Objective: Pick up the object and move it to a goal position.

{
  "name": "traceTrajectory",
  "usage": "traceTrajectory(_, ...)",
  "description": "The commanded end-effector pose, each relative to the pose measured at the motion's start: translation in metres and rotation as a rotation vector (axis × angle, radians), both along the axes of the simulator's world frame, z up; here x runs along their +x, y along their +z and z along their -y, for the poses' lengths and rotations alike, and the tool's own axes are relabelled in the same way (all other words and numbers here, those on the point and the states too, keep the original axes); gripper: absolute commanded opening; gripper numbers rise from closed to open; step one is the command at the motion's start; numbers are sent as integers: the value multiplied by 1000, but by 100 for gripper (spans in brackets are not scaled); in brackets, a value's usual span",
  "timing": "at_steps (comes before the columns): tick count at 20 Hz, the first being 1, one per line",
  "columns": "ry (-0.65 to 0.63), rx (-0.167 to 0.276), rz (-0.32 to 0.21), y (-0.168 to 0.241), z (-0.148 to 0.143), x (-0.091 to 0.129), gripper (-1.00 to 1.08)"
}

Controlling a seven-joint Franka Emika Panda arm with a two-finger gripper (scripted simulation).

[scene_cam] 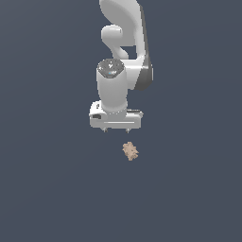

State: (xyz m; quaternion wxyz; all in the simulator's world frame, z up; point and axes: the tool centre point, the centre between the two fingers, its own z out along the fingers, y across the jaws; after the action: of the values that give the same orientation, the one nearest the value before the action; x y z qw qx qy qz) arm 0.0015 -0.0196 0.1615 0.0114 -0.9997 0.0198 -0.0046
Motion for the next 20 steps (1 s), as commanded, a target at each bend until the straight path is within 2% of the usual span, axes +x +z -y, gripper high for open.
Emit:
traceTrajectory(1,0,0,0,0,0,0,100)
traceTrajectory(14,20,13,-12,0,-5,1,100)
traceTrajectory(20,74,7,-12,-6,-10,5,100)
